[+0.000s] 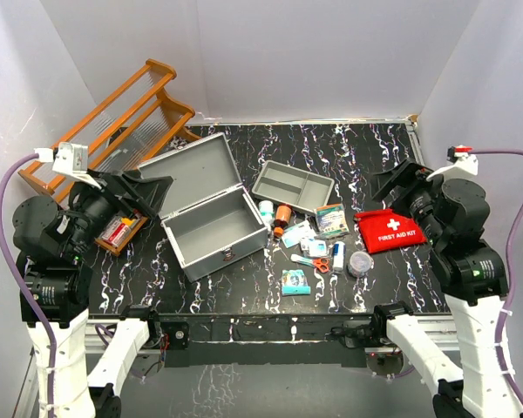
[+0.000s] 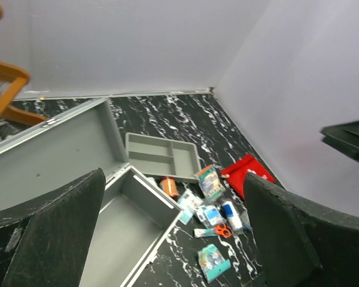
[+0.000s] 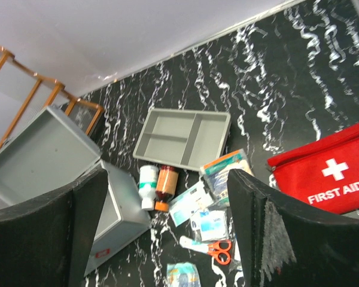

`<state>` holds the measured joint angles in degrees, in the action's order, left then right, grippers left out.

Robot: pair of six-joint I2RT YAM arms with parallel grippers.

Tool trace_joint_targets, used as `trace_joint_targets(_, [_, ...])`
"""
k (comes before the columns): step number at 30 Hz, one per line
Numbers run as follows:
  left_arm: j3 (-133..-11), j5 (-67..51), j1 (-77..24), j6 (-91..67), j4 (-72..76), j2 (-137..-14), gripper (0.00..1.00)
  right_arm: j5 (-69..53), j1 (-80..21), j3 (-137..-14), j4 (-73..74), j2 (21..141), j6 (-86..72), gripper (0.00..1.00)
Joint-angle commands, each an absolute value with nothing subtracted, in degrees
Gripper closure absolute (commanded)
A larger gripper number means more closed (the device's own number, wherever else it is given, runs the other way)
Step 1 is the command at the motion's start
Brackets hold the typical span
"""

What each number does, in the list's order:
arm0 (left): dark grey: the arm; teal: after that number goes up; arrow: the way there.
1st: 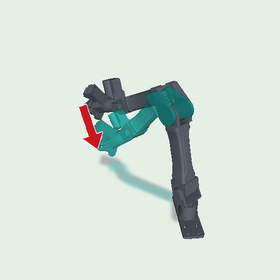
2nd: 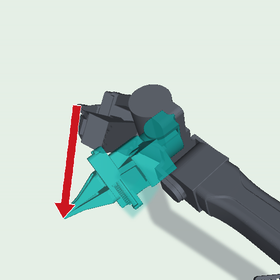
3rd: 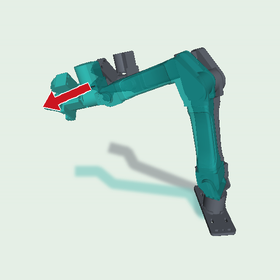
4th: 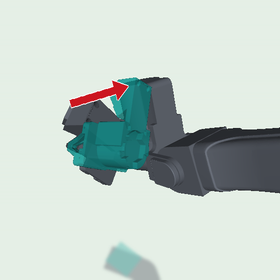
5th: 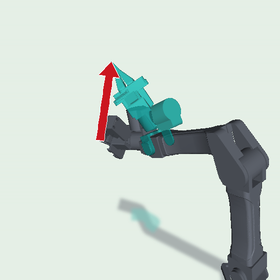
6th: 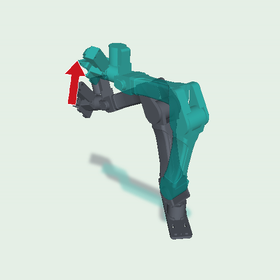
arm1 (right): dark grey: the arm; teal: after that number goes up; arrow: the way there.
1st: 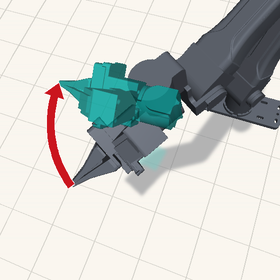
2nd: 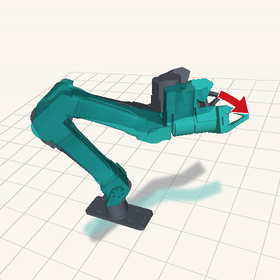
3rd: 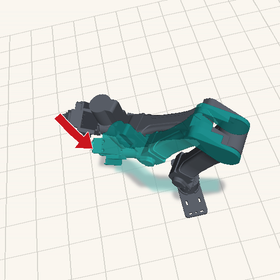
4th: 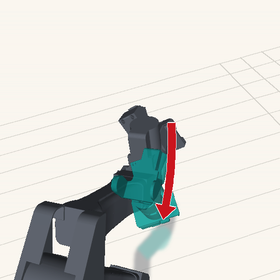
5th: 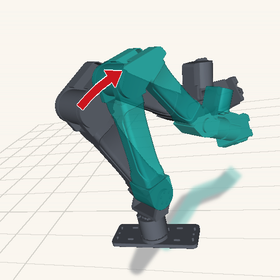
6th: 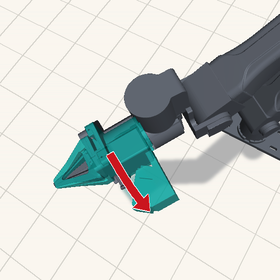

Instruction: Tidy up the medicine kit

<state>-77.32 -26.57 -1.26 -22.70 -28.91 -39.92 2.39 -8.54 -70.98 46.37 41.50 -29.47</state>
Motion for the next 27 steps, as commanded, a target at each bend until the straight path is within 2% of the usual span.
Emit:
trace_joint_targets(1, [-75.2, -35.7, -2.0, -24.6, -24.2, -39.9, 0.02, -7.5, -7.7, -69.6, 43.2, 43.4, -29.2, 0.18])
trace_joint_targets(12, [-64.4, -57.9, -4.0, -32.8, -7.1, -43.2, 0.01, -13.3, -7.2, -62.8, 41.8, 44.9, -26.8, 0.15])
trace_joint_targets(15, [-61.3, -59.7, -4.4, -39.3, -1.3, -43.6, 0.02, -12.8, -7.2, -60.3, 40.2, 45.2, -28.1, 0.17])
trace_joint_targets(22, [-55.7, -58.9, -6.2, -43.4, -0.4, -42.0, 0.05, -12.0, -7.1, -58.8, 38.3, 50.3, -29.2, 0.26])
trace_joint_targets(27, [-46.9, -57.5, -10.4, -45.7, 1.8, -41.8, 0.14, -9.6, -7.1, -58.2, 37.5, 54.3, -31.5, 0.31])
